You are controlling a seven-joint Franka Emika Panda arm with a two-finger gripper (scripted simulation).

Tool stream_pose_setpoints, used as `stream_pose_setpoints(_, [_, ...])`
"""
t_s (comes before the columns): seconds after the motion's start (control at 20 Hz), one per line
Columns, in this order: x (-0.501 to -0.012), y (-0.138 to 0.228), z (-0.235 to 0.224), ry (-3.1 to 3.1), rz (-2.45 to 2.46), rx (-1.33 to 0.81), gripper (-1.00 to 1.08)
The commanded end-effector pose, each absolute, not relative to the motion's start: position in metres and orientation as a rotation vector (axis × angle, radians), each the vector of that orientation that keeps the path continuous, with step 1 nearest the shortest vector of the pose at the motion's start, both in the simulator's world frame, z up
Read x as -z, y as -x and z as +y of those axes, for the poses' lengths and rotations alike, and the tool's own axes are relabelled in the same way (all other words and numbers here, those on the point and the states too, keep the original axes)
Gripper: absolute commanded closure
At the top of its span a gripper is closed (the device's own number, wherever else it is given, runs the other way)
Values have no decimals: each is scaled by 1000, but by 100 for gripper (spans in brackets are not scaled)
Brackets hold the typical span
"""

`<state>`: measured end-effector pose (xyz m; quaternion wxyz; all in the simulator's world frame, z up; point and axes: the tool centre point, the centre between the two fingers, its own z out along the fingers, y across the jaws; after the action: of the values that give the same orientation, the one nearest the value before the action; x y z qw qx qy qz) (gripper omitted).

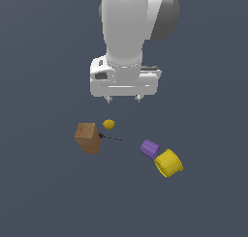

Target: Pick up a designated object from a clutter of objects.

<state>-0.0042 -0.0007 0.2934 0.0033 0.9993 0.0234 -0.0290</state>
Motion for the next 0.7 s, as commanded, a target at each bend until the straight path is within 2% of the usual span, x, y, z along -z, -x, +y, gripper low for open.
stream_pose_setpoints(0.0, [-293,4,-1,-3133,73,91,-92])
stream_pose_setpoints(0.65, [-285,14,-4,-3099,135,144,-92])
